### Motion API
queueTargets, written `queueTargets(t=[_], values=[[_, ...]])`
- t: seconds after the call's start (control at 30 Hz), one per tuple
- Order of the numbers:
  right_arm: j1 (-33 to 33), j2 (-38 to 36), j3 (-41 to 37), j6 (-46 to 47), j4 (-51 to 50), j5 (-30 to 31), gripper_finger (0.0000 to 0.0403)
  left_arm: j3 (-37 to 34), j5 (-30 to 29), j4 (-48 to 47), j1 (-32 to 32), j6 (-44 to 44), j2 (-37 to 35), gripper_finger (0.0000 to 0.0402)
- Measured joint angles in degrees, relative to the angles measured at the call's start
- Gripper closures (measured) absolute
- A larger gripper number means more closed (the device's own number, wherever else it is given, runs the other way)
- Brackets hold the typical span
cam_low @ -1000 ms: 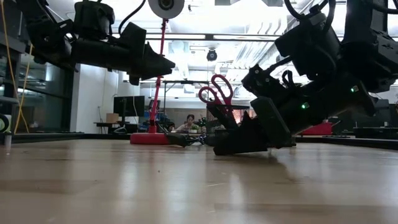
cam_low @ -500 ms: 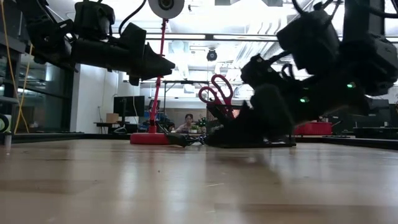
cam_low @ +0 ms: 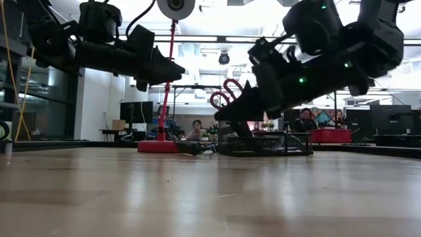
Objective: Pick and place office supplies into organizer
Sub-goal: Put the pink binder clip into the black desk organizer
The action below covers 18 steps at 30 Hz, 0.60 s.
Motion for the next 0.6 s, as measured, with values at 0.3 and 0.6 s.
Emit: queueTargets(t=[0.3, 0.6], values=[[-3.12, -6.62, -0.04, 1.27, -10.76, 4.6, 0.0367, 0.0, 0.07, -0.65, 0.0, -1.11, 0.0, 0.0234], [-7.82, -10.5, -0.02, 10.13, -20.71, 7.94, 0.0361, 0.0, 0.13, -0.79, 0.0, -1.24, -0.02, 0.0234]])
